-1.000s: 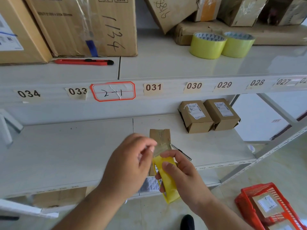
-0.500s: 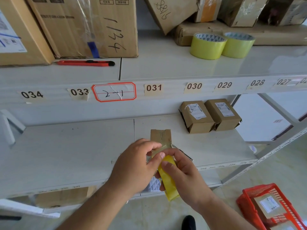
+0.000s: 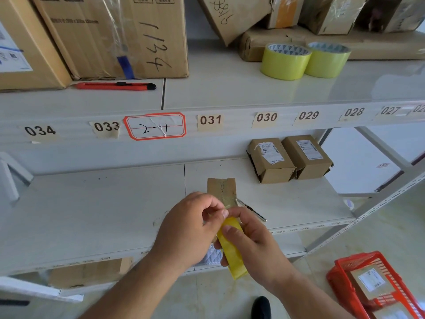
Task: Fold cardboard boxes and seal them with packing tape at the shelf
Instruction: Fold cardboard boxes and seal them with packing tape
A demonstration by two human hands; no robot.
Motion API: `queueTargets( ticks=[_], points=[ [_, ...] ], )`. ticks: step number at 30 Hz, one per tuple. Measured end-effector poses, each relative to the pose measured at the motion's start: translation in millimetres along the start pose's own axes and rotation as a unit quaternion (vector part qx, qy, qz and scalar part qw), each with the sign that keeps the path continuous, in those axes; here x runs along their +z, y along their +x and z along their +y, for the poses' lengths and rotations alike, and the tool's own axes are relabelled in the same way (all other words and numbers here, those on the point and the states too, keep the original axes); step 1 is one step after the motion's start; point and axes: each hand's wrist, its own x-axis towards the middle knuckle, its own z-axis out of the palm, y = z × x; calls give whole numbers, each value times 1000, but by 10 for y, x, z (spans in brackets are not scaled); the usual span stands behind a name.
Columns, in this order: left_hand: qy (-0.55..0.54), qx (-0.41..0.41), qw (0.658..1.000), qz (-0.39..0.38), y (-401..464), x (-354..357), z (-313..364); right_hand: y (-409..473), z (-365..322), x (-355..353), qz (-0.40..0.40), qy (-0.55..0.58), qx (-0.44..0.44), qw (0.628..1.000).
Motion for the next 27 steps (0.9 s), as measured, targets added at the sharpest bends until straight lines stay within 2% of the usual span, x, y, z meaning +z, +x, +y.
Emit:
queueTargets(
  ticks=[6,12,14,16,19,21,22,23,25,26,27],
  points=[
    [77,60,994,-56,-7,-47,-31,10,31,-43,-24,-55,22,998],
    [-81,4,991,-103,-40,57,-177,26,191,-78,-36,-117,19,992],
    [-78,12,993,-93,-57,119,-233,25,205,-44,-19,-99,-2,995],
    [-35,8,998,-49,-16,163,-371,36,247,-2,0,-77,-8,997],
    [-16,-68,997,44,49,181,-588,96,327,70,36,-27,-8,999],
    [-68,-148,980,117,-38,198,-631,180,368,107,75,15,5,997],
    [-118,-193,966,126,-111,212,-590,228,380,123,96,14,9,995],
    [-170,-234,952,97,-182,233,-508,272,406,132,115,1,11,993],
    [-258,-292,921,-28,-281,310,-313,342,441,178,129,-25,9,991],
    [-302,-305,902,-51,-289,382,-270,369,453,215,126,-38,6,991],
    [-334,-321,886,-32,-272,452,-266,394,480,248,123,-55,4,991]
  ],
)
